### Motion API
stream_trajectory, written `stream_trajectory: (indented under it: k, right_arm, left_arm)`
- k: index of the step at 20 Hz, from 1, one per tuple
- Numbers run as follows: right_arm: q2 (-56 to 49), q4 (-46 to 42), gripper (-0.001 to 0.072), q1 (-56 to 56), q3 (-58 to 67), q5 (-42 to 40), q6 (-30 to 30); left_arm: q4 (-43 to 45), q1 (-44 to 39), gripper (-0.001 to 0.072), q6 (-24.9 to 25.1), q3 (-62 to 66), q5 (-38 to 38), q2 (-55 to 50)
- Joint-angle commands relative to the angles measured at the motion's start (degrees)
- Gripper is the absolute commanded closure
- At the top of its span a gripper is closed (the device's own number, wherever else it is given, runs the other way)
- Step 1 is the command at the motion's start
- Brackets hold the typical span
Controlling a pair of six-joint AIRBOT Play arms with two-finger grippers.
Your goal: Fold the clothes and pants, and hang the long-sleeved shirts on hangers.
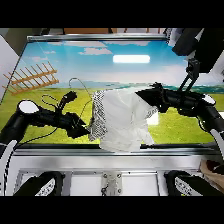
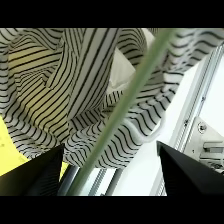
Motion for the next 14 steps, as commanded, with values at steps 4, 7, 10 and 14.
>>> stream_trajectory:
  k: [4,7,10,14]
  right_arm:
    - [0.07,6.4,0.0704,0.04,0.04,0.0,-1.07]
    - [0.04,6.38,0.0704,0.04,0.04,0.0,-1.07]
    - [0.02,6.34,0.0704,0.04,0.04,-0.07,-1.05]
    - [0.02,6.1,0.0704,0.04,0.04,-0.44,-1.05]
  left_arm:
    - [3.91,0.07,0.008,-1.9,0.02,0.92,3.08]
    - [3.89,0.42,0.008,-2.03,0.02,1.36,4.98]
    - [3.87,4.31,0.008,-4.2,0.0,1.27,7.21]
    - [3.5,11.32,0.008,-5.03,0.0,0.68,10.16]
